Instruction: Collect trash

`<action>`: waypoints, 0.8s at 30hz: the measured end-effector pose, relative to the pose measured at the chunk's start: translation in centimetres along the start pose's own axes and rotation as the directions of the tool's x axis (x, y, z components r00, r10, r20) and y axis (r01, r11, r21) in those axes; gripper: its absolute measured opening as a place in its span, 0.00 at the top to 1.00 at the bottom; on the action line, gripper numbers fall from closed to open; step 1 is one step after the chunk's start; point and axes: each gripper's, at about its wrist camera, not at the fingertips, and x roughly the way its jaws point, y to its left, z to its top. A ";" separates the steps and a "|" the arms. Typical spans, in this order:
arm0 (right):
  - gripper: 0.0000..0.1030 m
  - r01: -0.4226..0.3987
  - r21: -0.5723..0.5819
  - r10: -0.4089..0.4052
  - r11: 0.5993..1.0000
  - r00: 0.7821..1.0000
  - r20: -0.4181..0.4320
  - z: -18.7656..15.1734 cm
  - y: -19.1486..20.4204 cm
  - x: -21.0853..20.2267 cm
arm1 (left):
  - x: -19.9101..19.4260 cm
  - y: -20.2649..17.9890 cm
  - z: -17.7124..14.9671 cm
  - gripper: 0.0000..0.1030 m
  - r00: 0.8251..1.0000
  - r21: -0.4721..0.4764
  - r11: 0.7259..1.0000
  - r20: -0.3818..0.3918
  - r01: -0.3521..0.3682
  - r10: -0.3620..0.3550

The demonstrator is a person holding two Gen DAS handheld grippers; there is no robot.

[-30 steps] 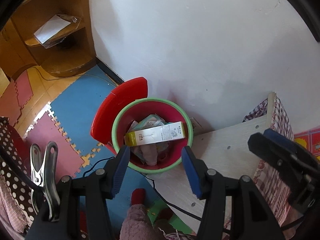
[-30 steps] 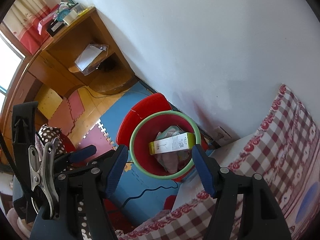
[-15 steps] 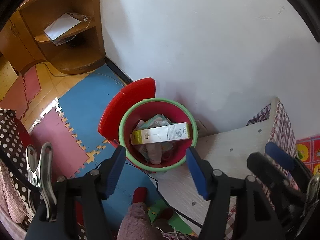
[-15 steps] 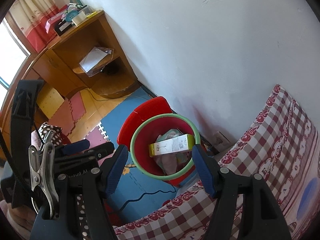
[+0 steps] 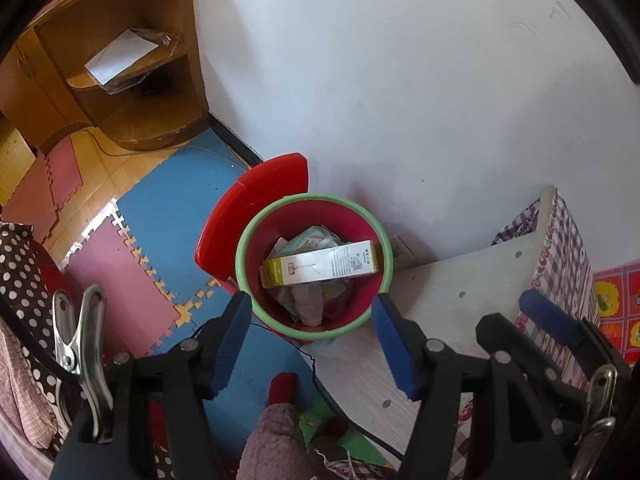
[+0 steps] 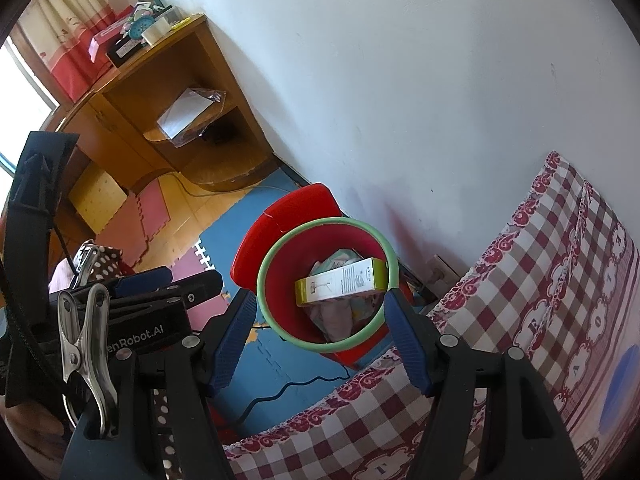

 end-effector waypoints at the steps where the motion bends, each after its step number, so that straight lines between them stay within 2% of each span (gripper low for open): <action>1: 0.33 0.000 0.002 0.000 1.000 1.000 0.000 -0.1 0.0 0.0 | 0.0 -0.1 0.0 0.36 1.000 0.002 1.000 -0.001 -0.003 0.003; 24: 0.33 0.003 0.014 -0.003 1.000 1.000 0.000 -0.4 -0.5 -0.4 | 0.1 -0.6 -0.2 0.36 1.000 0.028 0.999 -0.006 -0.016 0.016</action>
